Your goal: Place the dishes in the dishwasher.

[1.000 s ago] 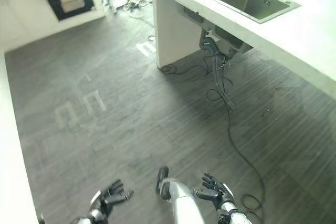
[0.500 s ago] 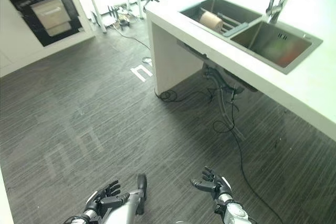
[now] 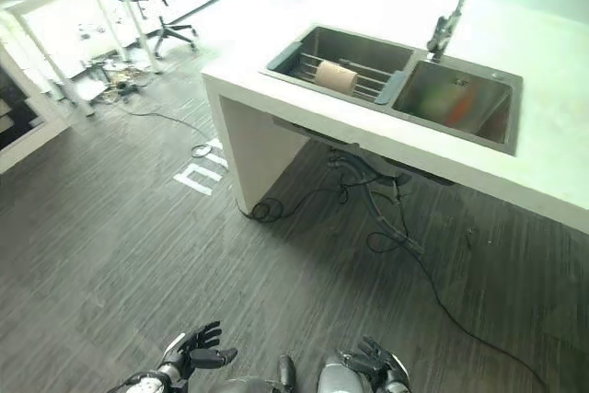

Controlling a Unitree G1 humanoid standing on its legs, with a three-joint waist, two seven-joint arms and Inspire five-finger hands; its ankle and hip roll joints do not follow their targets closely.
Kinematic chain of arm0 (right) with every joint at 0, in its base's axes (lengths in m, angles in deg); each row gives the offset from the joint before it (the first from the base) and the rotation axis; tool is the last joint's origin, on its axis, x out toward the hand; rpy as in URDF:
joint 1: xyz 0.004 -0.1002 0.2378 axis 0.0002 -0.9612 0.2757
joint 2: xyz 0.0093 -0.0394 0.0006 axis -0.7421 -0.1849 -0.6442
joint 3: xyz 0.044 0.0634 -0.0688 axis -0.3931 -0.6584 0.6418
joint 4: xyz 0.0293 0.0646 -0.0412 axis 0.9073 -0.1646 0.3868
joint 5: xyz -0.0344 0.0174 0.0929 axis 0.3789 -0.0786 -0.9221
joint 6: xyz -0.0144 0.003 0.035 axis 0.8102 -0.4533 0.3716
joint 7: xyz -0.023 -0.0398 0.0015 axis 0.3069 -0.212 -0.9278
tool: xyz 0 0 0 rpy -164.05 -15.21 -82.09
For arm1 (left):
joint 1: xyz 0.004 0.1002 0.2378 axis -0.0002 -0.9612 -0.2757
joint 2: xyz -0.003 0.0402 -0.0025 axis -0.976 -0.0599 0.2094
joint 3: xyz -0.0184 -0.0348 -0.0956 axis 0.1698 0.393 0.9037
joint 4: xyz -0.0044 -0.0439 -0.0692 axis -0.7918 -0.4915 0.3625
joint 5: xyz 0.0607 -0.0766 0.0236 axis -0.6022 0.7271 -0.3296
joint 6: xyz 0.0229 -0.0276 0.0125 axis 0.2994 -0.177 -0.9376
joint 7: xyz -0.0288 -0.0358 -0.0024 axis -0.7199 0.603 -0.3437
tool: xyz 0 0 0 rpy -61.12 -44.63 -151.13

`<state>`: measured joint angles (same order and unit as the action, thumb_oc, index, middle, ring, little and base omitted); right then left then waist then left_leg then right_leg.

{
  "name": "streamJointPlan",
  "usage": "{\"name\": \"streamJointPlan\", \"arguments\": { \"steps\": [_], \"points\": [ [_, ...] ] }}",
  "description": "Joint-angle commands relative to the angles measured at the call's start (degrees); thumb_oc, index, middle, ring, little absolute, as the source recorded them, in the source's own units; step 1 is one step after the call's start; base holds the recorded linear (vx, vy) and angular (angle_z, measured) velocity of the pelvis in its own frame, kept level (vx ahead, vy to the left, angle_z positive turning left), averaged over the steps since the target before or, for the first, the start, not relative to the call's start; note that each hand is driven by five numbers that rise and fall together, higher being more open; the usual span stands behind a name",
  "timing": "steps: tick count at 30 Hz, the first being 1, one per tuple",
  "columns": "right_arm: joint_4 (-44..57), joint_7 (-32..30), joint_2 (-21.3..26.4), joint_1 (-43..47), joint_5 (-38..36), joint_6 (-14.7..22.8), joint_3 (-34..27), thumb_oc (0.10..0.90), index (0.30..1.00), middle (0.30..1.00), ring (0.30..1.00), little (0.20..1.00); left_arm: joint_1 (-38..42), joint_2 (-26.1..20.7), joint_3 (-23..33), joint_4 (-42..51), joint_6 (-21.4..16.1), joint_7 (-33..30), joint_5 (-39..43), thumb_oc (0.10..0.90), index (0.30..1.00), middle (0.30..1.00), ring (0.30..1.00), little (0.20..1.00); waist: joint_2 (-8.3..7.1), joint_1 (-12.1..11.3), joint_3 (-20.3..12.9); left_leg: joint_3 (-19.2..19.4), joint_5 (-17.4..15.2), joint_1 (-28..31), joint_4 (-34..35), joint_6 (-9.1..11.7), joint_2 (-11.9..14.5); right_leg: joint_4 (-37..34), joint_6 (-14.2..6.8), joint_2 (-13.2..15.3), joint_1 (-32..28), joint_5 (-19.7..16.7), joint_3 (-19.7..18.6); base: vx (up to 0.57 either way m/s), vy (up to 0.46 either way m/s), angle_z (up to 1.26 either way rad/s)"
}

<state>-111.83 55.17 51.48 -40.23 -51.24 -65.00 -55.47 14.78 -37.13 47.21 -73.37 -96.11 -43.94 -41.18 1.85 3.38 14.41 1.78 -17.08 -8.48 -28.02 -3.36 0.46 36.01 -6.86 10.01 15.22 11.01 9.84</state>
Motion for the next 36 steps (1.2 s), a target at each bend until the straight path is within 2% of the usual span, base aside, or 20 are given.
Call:
{"name": "streamJointPlan", "arguments": {
  "steps": [1, 2, 3, 4, 7, 8, 9, 10, 11, 12, 13, 14, 15, 16, 17, 20, 21, 23, 30, 36],
  "points": [
    [0.8, 1.5, 5.2, 3.4, -1.5, 3.6, -0.8, 0.800, 0.900, 0.900, 0.900, 0.900, -1.4, 0.3, 1.2, 4.7, -2.3, -0.9, -0.5, 0.800, 0.900, 0.900, 0.900, 0.900, 0.28, -0.7, -0.1, 1.5, 3.2, 7.7, 10.8, -1.0, -4.6, -18.8, 0.0, -3.5, -3.6, -11.6, 4.4, 0.43, -0.315, -1.05],
    [1.0, 1.6, 5.1, 3.9, -1.0, 3.4, -0.7, 0.800, 0.900, 0.900, 0.900, 0.900, -1.8, 0.4, 0.9, 4.8, -2.1, -1.7, -0.2, 0.800, 0.900, 0.900, 0.900, 0.900, -0.69, -0.2, 0.0, 1.4, 1.0, 9.4, 10.8, -1.1, -5.7, -18.8, -1.9, -1.2, 0.5, -15.4, 3.8, 0.34, -0.193, -0.61],
    [1.0, 1.6, 4.9, 4.0, -0.3, 3.3, -0.7, 0.800, 0.900, 0.900, 0.900, 0.900, -2.2, 0.7, 0.9, 4.6, -1.7, -2.3, 0.3, 0.800, 0.900, 0.900, 0.900, 0.900, -0.60, 0.0, 0.2, 1.8, -0.2, 10.4, 10.8, -1.0, -5.4, -18.8, -2.5, -0.5, 2.0, -17.1, 4.7, 0.41, -0.240, 0.07],
    [1.0, 1.5, 4.6, 4.0, 0.0, 3.3, -0.7, 0.800, 0.900, 0.900, 0.900, 0.900, -2.4, 0.8, 1.2, 4.5, -1.3, -2.6, 0.5, 0.800, 0.900, 0.900, 0.900, 0.900, -0.48, 0.0, 0.1, 2.3, -0.7, 10.9, 10.8, -0.9, -5.0, -18.8, -2.6, -0.3, 2.2, -17.3, 5.2, 0.37, -0.239, 0.24],
    [0.9, 0.2, 4.7, 4.1, 0.1, 2.4, -0.6, 0.800, 0.900, 0.900, 0.900, 0.900, -2.9, 1.6, 2.0, 3.4, 0.9, -3.6, 0.7, 0.800, 0.900, 0.900, 0.900, 0.900, -0.11, 0.1, -0.1, 2.4, -0.7, 12.5, 10.8, 0.0, -3.3, -18.8, -0.6, -1.9, 0.2, -13.2, 4.5, 0.39, -0.318, 0.08],
    [1.0, 0.3, 5.2, 4.3, 2.3, 2.2, -0.4, 0.800, 0.900, 0.900, 0.900, 0.900, -3.9, 2.8, 3.9, 1.8, 2.8, -4.1, 4.5, 0.800, 0.900, 0.900, 0.900, 0.900, -0.28, 0.5, -0.8, 2.9, 2.4, 16.3, 10.8, 2.2, -2.3, -18.8, 1.7, -3.4, -1.8, -10.3, 3.6, 0.57, -0.434, 0.13],
    [1.2, 0.0, 5.4, 4.4, 2.3, 2.3, -0.3, 0.800, 0.900, 0.900, 0.900, 0.900, -4.0, 3.1, 4.4, 1.6, 3.0, -4.2, 4.8, 0.800, 0.900, 0.900, 0.900, 0.900, -0.54, 0.1, -0.6, 3.2, 5.9, 17.7, 10.8, 3.2, -1.8, -18.8, 2.5, -3.8, -2.8, -9.2, 3.0, 0.58, -0.540, 0.06],
    [0.8, 0.3, 6.2, 4.9, 1.2, 2.4, 0.0, 0.800, 0.900, 0.900, 0.900, 0.900, -4.0, 3.8, 5.9, 0.2, 2.4, -4.7, 7.8, 0.800, 0.900, 0.900, 0.900, 0.900, -1.64, -0.9, 0.0, 3.3, 13.2, 16.0, 4.5, 5.3, -0.8, -18.8, 4.2, -4.1, -4.9, -7.0, 1.7, 0.32, -0.463, -0.41],
    [0.4, 0.9, 6.9, 4.9, 2.0, 2.8, -0.6, 0.800, 0.900, 0.900, 0.900, 0.900, -4.5, 4.3, 7.3, -0.4, 1.9, -4.1, 9.7, 0.800, 0.900, 0.900, 0.900, 0.900, -2.67, -1.8, 0.7, 3.7, 17.0, 8.1, -9.1, 6.3, -0.4, -18.8, 5.6, -3.7, -7.1, -5.7, 1.5, 0.34, -0.554, -0.65],
    [0.2, 0.5, 7.2, 4.7, 1.4, 3.3, -1.2, 0.800, 0.900, 0.900, 0.900, 0.900, -4.6, 4.5, 8.0, -0.5, 1.4, -4.3, 9.2, 0.800, 0.900, 0.900, 0.900, 0.900, -2.77, -3.2, 2.2, 4.1, 17.0, 0.0, -15.4, 5.6, -0.4, -18.8, 6.5, -4.0, -10.0, -4.0, 1.6, 0.30, -0.326, -0.53],
    [0.2, 0.5, 7.2, 4.7, 1.2, 3.3, -1.3, 0.800, 0.900, 0.900, 0.900, 0.900, -5.1, 4.7, 8.2, -0.7, 1.2, -4.7, 9.3, 0.800, 0.900, 0.900, 0.900, 0.900, -2.32, -4.6, 2.7, 3.4, 15.2, -1.2, -9.1, 4.2, -3.6, -18.8, 5.7, -4.7, -11.3, -3.6, 0.6, 0.28, -0.140, -0.40],
    [0.0, 0.6, 7.2, 4.8, 1.7, 3.2, -1.5, 0.800, 0.900, 0.900, 0.900, 0.900, -5.3, 4.7, 8.6, -1.1, 1.0, -4.5, 9.1, 0.800, 0.900, 0.900, 0.900, 0.900, -2.49, -4.8, 2.5, 3.6, 15.1, -1.0, -4.8, 3.7, -3.8, -18.8, 5.6, -4.8, -11.5, -3.1, 0.3, 0.32, 0.044, -0.67],
    [0.1, 0.2, 7.2, 4.7, 1.8, 2.5, -1.7, 0.800, 0.900, 0.900, 0.900, 0.900, -5.1, 4.4, 8.7, -1.9, 0.7, -4.4, 9.0, 0.800, 0.900, 0.900, 0.900, 0.900, -2.62, -5.0, 2.7, 4.1, 16.3, -0.3, 1.7, 3.7, -2.4, -18.8, 5.6, -5.3, -12.5, -1.9, -0.2, 0.26, 0.070, -0.92],
    [0.1, -0.2, 7.2, 4.8, 1.9, 2.1, -1.4, 0.800, 0.900, 0.900, 0.900, 0.900, -5.0, 4.5, 8.6, -2.1, 0.7, -4.5, 9.5, 0.800, 0.900, 0.900, 0.900, 0.900, -2.33, -5.2, 3.0, 3.1, 16.2, 0.5, 5.6, 3.7, -2.6, -18.8, 5.4, -5.9, -13.2, -1.4, -0.9, 0.30, 0.169, -1.22],
    [-0.5, -0.9, 6.9, 5.0, 2.1, 1.6, -0.9, 0.800, 0.900, 0.900, 0.900, 0.900, -4.8, 4.5, 8.7, -2.1, 0.8, -4.6, 10.1, 0.800, 0.900, 0.900, 0.900, 0.900, -0.88, -5.6, 2.8, 0.0, 15.6, -1.0, 10.8, 4.4, -1.9, -18.8, 5.0, -7.6, -13.4, -0.7, -2.0, 0.19, 0.158, -0.83],
    [-1.8, -1.4, 6.8, 4.8, 3.2, 1.2, -0.6, 0.800, 0.900, 0.900, 0.900, 0.900, -4.7, 4.6, 9.1, -1.9, 1.3, -4.9, 10.7, 0.800, 0.900, 0.900, 0.900, 0.900, 0.35, -6.5, 2.8, -4.1, 15.8, -5.2, 10.8, 6.0, -0.7, -18.8, 4.4, -8.8, -14.1, 0.2, -4.1, 0.16, 0.172, -0.39],
    [-2.3, -1.9, 6.6, 4.8, 3.7, 0.8, -1.0, 0.800, 0.900, 0.900, 0.900, 0.900, -4.5, 4.7, 9.5, -1.8, 1.8, -4.8, 10.8, 0.800, 0.900, 0.900, 0.900, 0.900, 0.47, -6.7, 2.8, -4.0, 16.0, -5.8, 10.8, 6.1, -0.5, -18.8, 4.3, -8.7, -14.6, 0.4, -4.6, 0.09, 0.132, -0.71],
    [-2.7, -3.2, 6.3, 4.2, 2.9, 0.4, -1.7, 0.800, 0.900, 0.900, 0.900, 0.900, -3.9, 4.5, 9.6, -1.9, 2.3, -4.7, 10.0, 0.800, 0.900, 0.900, 0.900, 0.900, 1.03, -6.0, 2.2, -1.1, 15.5, -6.5, 10.8, 6.4, 1.3, -18.8, 4.0, -8.4, -15.1, 1.1, -3.3, 0.05, 0.151, -0.61],
    [-4.2, -4.5, 5.9, 4.0, 3.7, -2.8, -2.4, 0.800, 0.900, 0.900, 0.900, 0.900, -3.3, 4.2, 9.0, -2.9, 2.5, -5.2, 9.8, 0.800, 0.900, 0.900, 0.900, 0.900, 1.65, -5.6, 0.6, -2.3, 12.8, -3.4, 10.8, 5.4, -0.3, -18.8, 3.5, -7.0, -14.4, 0.3, -2.4, 0.07, 0.139, -0.04],
    [-4.7, -4.2, 5.0, 3.3, 2.7, -2.6, -3.0, 0.800, 0.900, 0.900, 0.900, 0.900, -3.7, 3.9, 9.4, -3.2, 3.2, -4.9, 11.1, 0.800, 0.900, 0.900, 0.900, 0.900, 1.79, -5.0, -0.6, -2.8, 10.1, -0.7, 10.8, 4.2, -1.8, -18.8, 3.0, -6.3, -12.9, -0.6, -1.4, 0.05, 0.111, 0.01]
  ]
}}
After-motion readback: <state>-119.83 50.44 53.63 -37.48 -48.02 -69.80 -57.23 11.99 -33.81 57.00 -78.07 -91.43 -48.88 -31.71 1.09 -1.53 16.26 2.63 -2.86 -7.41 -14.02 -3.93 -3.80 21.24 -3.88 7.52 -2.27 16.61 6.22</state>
